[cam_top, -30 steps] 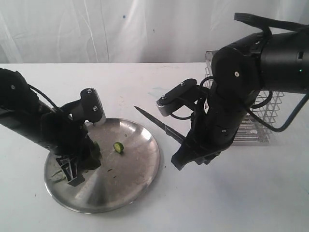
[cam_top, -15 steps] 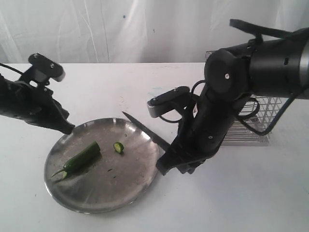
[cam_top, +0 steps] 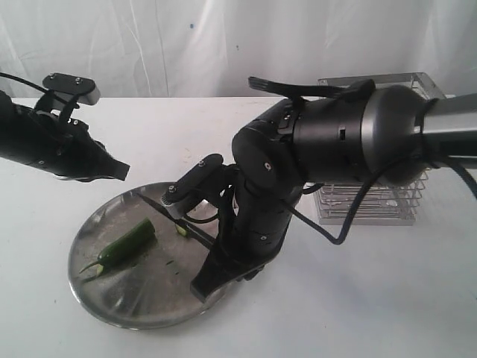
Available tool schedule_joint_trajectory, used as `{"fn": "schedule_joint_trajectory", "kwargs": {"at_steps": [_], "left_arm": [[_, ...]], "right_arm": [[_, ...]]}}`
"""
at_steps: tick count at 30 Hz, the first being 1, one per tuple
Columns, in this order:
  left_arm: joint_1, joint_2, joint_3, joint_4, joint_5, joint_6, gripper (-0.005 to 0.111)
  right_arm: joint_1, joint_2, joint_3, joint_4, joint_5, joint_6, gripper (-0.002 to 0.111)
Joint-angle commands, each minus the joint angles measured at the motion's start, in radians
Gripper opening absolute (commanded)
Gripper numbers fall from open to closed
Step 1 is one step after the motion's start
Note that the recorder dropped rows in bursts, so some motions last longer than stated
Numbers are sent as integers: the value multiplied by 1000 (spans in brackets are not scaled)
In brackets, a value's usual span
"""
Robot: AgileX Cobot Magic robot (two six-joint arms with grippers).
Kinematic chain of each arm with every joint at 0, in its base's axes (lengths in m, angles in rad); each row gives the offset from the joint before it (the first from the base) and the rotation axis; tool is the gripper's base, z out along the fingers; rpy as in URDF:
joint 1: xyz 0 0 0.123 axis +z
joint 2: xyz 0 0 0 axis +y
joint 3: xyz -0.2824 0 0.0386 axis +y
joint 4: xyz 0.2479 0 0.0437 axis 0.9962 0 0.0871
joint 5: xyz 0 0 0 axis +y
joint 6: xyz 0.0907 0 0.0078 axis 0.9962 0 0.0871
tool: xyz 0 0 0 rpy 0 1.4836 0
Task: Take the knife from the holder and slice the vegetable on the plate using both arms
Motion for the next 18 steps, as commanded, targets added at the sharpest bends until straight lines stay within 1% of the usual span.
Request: {"fn": "schedule_joint_trajectory", "kwargs": {"at_steps": [1, 5, 15, 18], "left_arm": [[4, 4, -4, -34, 23, -2, 0], [4, 4, -4, -38, 25, -2, 0], [3, 10, -4, -58, 29, -2, 0], [3, 31, -4, -79, 44, 0, 0]], "right_arm": [[5, -2, -3, 16, -2, -30, 0], [5, -2, -3, 82, 27, -128, 0], [5, 39, -3, 67, 16, -148, 0], [6, 63, -3, 55, -11, -94, 0]]}}
